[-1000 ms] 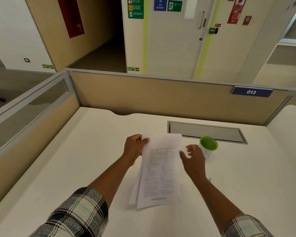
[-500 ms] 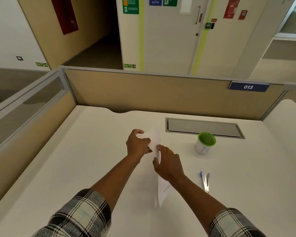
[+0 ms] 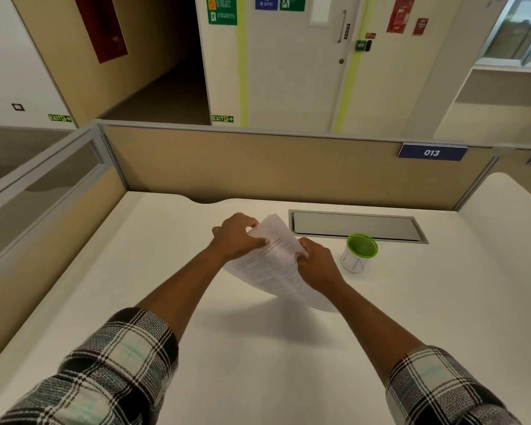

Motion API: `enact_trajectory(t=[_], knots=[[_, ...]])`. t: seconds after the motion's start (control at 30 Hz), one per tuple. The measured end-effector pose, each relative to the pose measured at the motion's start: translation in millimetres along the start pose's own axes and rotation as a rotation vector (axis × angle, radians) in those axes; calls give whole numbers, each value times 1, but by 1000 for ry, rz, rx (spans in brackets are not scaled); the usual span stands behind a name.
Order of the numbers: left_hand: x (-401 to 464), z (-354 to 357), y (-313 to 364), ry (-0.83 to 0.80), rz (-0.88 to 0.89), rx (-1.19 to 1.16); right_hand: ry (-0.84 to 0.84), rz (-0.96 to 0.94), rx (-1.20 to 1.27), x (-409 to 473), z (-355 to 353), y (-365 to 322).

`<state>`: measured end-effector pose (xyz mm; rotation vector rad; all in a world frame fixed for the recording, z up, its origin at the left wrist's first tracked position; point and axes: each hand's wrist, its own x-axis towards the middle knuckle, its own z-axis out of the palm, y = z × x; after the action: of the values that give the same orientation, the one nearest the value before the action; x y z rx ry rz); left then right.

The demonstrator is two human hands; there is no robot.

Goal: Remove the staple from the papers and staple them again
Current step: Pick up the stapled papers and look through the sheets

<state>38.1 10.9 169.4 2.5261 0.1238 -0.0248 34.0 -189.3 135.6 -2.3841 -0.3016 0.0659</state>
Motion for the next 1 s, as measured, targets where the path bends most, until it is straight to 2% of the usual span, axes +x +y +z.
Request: enact_trajectory(t=[0.1,0.3,0.5,0.67,0.77,0.9,1.0], knots=[[5,-9,2,-114,89,-99,-27,-12,44,2,-8,2],[18,-21,16,-189,81,-120,-42,-6,153,2,-13,18],[28,-22,5,-287,-16,-215,-284,69,318,-4,-9,51],[36,-11,2,-379,-18,-138,-354,152,520,-8,1,60],[44,1,2,-419,-24,-79,-361,170,468,-8,11,72],[48,26,-4,-379,10,3,-337,151,172,-5,25,80],[46,42,-10,-338,31,3,-306,166,52,-6,28,95]])
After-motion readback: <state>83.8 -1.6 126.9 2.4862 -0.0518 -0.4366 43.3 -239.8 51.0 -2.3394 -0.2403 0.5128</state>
